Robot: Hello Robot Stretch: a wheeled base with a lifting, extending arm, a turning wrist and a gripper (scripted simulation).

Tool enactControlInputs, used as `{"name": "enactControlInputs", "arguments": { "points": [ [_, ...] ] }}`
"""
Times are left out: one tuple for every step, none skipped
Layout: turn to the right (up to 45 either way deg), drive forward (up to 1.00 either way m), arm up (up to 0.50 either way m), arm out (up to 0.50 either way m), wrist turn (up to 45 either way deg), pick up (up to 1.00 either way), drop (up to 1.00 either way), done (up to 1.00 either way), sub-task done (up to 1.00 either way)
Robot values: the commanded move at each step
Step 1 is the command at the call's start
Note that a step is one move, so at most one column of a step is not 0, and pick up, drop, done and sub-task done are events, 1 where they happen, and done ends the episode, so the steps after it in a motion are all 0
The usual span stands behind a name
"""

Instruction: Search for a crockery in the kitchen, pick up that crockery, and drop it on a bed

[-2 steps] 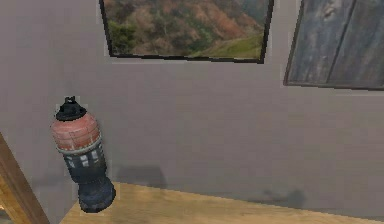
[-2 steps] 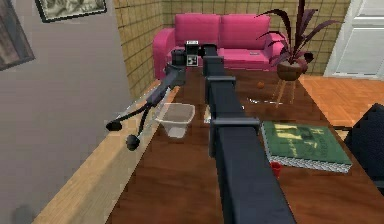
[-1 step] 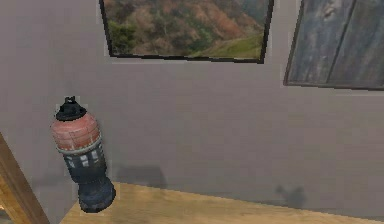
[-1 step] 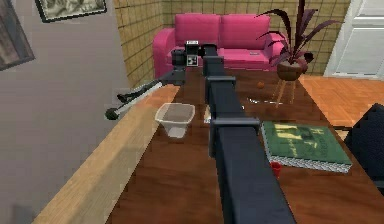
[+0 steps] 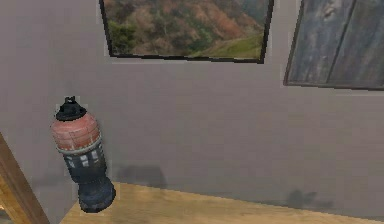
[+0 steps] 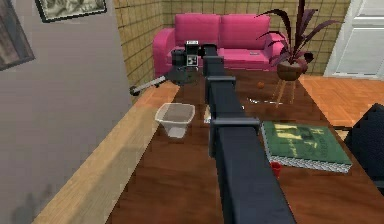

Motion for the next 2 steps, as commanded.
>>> {"name": "enactControlInputs", "arguments": {
  "points": [
    [0.0,0.0,0.0,0.0,45.0,0.0,0.0,0.0,0.0],
    [0.0,0.0,0.0,0.0,3.0,0.0,0.0,0.0,0.0]
  ]
}}
